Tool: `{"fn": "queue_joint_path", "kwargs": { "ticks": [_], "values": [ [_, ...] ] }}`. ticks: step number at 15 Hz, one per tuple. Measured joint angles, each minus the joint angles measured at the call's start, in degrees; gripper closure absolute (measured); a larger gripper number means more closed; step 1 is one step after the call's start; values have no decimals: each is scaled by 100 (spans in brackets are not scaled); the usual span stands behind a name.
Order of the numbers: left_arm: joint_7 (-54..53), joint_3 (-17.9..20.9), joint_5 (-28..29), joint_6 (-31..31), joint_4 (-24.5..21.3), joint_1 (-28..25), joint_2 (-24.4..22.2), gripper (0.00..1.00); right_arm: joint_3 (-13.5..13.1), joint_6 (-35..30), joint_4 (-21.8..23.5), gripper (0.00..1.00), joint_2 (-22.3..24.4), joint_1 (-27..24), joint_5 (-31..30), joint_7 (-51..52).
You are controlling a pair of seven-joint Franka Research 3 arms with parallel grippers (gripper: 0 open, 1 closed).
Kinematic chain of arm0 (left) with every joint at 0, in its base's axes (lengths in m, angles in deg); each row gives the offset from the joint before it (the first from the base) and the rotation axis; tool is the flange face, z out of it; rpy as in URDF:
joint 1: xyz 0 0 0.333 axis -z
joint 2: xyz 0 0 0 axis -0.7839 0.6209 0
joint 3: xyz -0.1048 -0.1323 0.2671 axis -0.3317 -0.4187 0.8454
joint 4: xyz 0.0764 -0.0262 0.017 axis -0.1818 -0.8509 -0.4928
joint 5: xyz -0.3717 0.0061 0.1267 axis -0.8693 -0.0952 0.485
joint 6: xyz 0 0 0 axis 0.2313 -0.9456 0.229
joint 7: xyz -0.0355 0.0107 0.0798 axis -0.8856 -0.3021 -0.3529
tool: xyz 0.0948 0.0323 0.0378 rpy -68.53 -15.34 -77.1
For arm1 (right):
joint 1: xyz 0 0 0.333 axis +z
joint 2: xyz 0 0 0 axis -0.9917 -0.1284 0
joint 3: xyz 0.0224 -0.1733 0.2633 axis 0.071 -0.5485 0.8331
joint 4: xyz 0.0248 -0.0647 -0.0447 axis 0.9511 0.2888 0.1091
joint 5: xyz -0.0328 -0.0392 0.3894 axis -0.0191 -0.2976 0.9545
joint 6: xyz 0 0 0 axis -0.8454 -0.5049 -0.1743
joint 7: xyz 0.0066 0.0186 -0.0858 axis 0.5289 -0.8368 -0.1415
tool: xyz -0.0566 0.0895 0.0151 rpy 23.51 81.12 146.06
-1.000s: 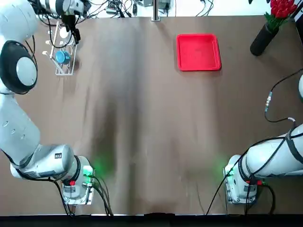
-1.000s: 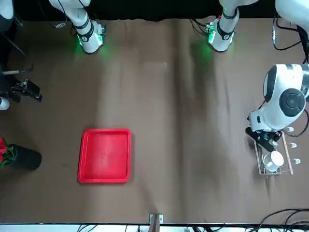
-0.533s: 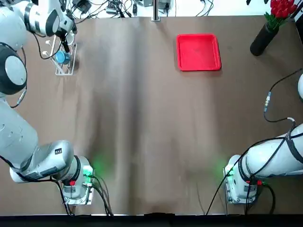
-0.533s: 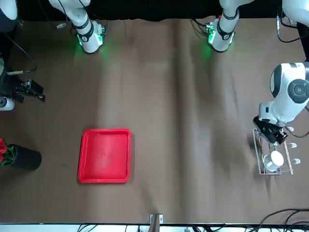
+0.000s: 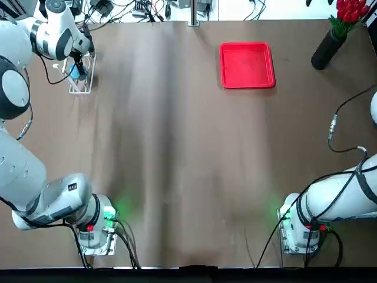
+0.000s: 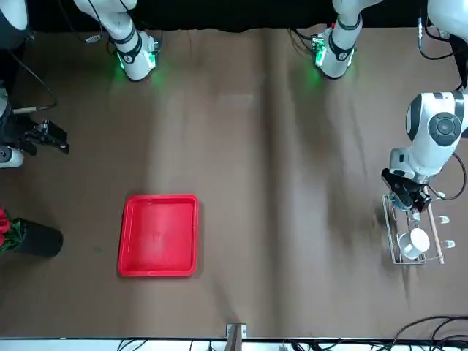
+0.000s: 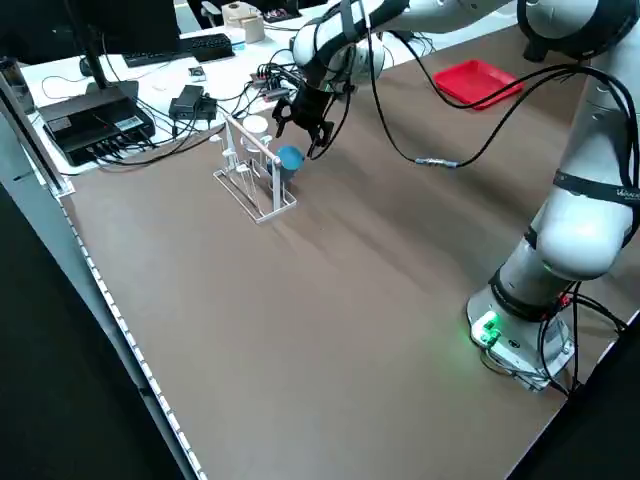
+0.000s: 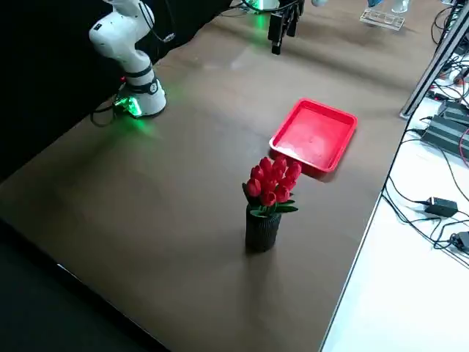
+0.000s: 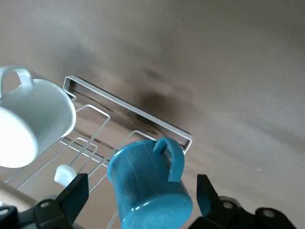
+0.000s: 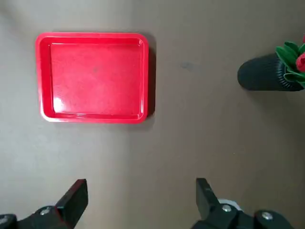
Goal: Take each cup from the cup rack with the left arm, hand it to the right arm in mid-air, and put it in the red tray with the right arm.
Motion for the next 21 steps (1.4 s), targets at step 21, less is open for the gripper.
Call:
{"fn": "queue_joint_path", "kwargs": {
  "ticks": [21],
  "values": [
    [0, 10, 786, 566, -424, -326, -25, 3, -1, -1, 1, 0, -38, 0, 0, 0]
  ]
}}
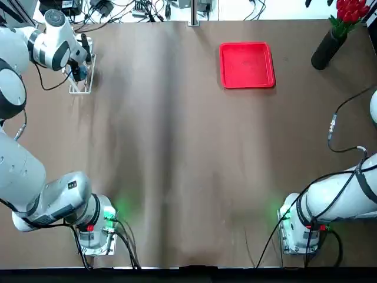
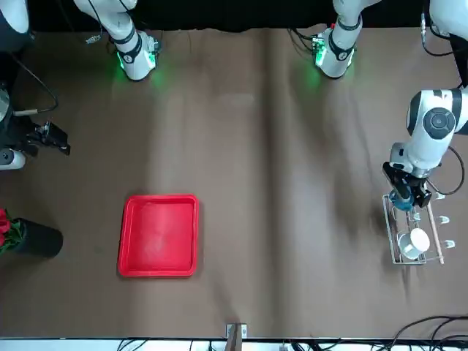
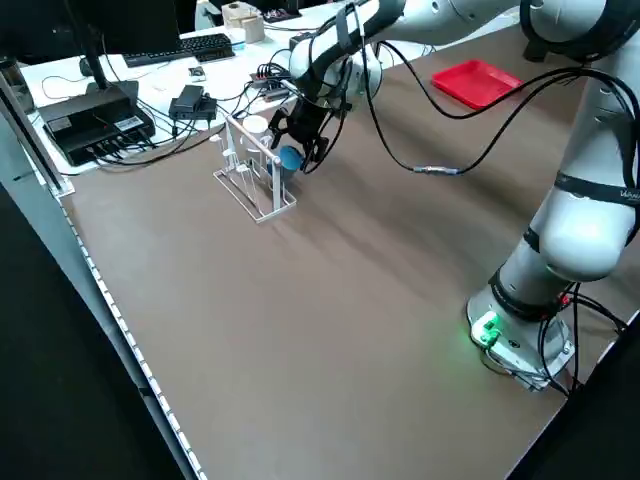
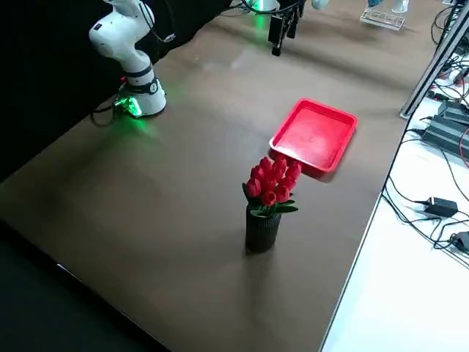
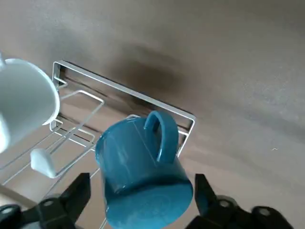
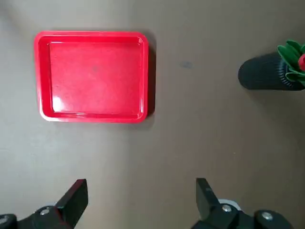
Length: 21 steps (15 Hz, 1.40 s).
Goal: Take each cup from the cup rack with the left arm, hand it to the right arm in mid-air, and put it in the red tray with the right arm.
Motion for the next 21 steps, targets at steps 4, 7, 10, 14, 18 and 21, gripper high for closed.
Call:
{"fn": "queue_joint_path", "kwargs": {
  "ticks": [4, 7, 10, 14, 18, 21],
  "values": [
    [-1, -6, 3, 3, -9, 2, -28, 21, 0, 0, 0, 0, -1, 2, 0, 0],
    [-1, -15, 4, 7, -7, 13, -41, 21, 1, 0, 0, 0, -1, 3, 0, 0],
    [0, -103, 4, 14, 8, 16, -159, 21, 1, 0, 0, 0, -1, 4, 0, 0],
    [20, -294, 4, -257, 31, 16, -552, 21, 1, -1, 0, 0, -2, 4, 0, 0],
    [115, -590, 3, -911, 60, 17, -1082, 21, 1, -1, 0, 0, -2, 4, 0, 0],
    [578, -1006, -91, -1685, 160, 19, -1511, 22, 4, -1, 7, 0, -34, 55, 1, 0]
  ]
}}
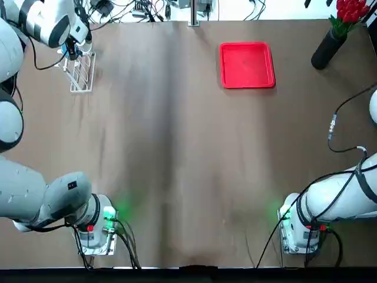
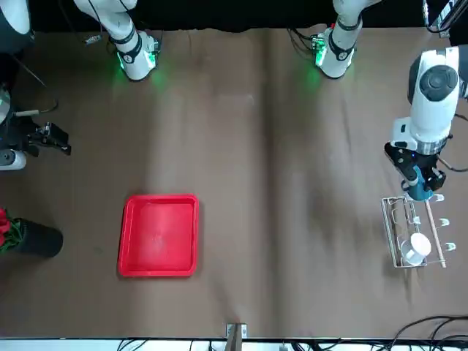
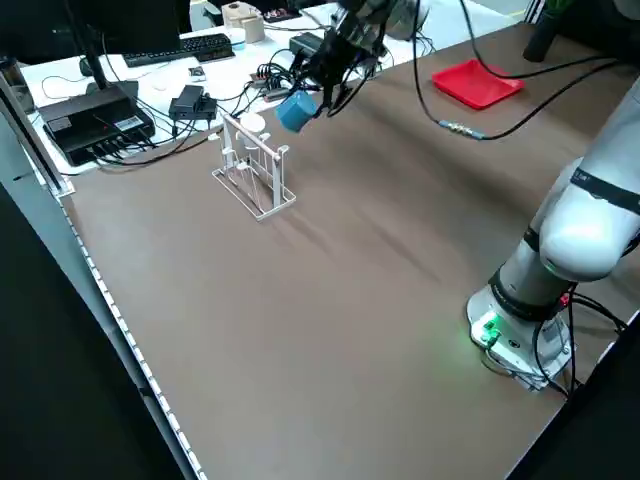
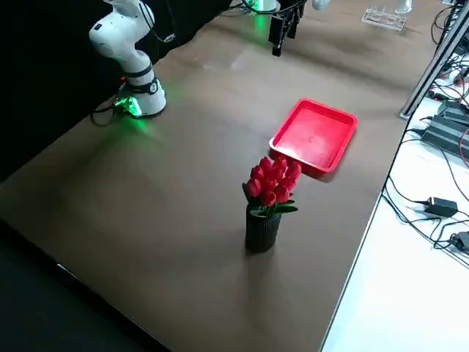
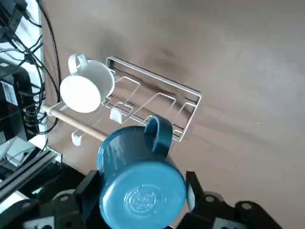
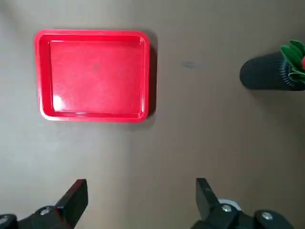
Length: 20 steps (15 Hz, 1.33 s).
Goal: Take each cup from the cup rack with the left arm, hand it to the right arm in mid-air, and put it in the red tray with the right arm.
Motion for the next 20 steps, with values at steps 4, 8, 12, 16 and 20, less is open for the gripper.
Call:
{"fn": "queue_joint_path", "kwargs": {
  "ticks": [4, 8, 12, 16, 20],
  "values": [
    [146, -247, -922, -461, 139, 12, -214, 22, 1, 1, 2, 0, -51, 78, 0, 0],
    [149, -650, -2334, -1192, 504, 13, -289, 22, 1, 5, 2, 0, -67, 105, 0, 0],
    [293, -1166, -3608, -1940, 918, 34, -300, 23, 2, 67, 3, 0, -137, 119, 52, 0],
    [670, -1444, -5129, -2225, 938, 36, -269, 23, 9, 461, 3, 0, -313, 149, 645, 0],
    [958, -1494, -6142, -2577, 981, 36, -169, 23, 12, 777, 3, 0, -490, 273, 1024, -1]
  ]
}}
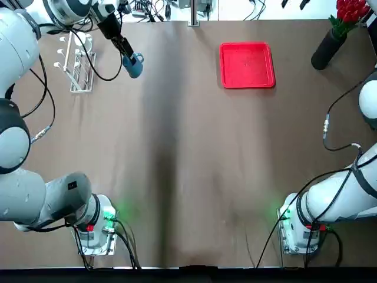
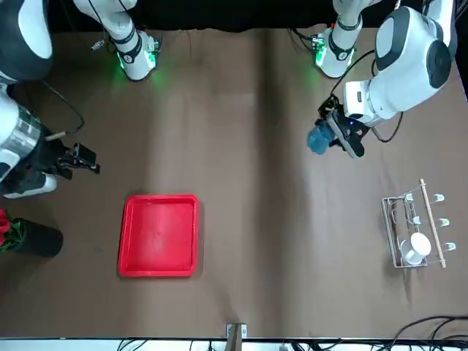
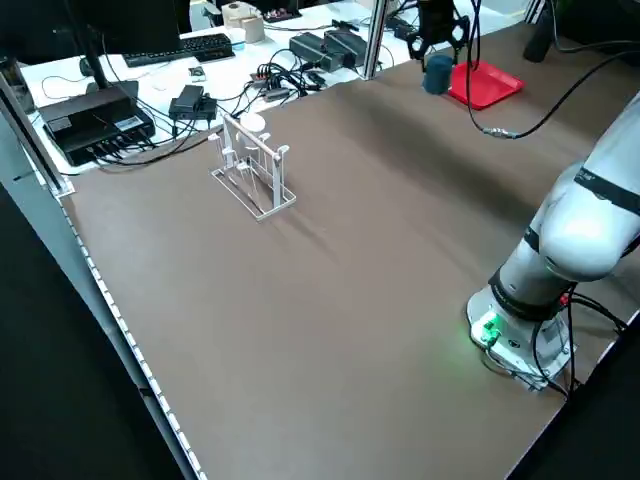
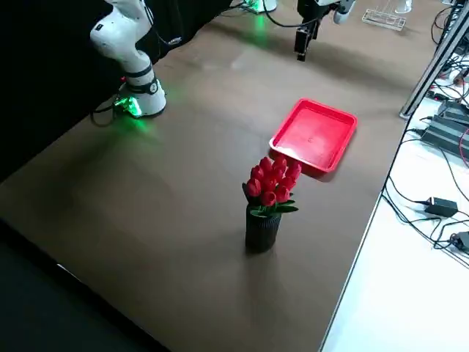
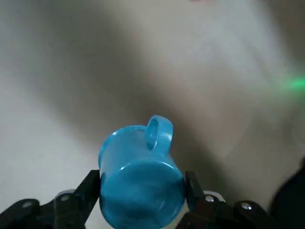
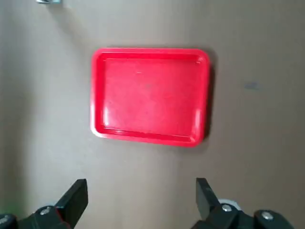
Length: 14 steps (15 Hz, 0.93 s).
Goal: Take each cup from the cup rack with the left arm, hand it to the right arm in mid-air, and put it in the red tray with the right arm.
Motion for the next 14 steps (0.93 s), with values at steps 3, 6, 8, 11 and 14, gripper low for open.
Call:
{"fn": "queue_joint_path", "kwargs": {
  "ticks": [3, 6, 8, 11, 14],
  "values": [
    [298, -55, -759, -371, 217, 2, 206, 23, 1, 158, 0, 0, -115, 46, 530, -1],
    [657, -279, -1255, -562, 522, 5, 532, 23, 2, 341, 0, 0, -260, 61, 1312, -1],
    [973, -460, -1477, -571, 751, 12, 753, 23, 2, 460, 0, 0, -382, 74, 1867, -1],
    [1438, -687, -1595, -576, 1167, 30, 1130, 23, 2, 608, -1, 0, -536, 90, 2710, 0],
    [1812, -906, -1776, -579, 1527, 36, 1525, 23, 3, 804, 0, 0, -669, 156, 3556, 2]
  ]
}}
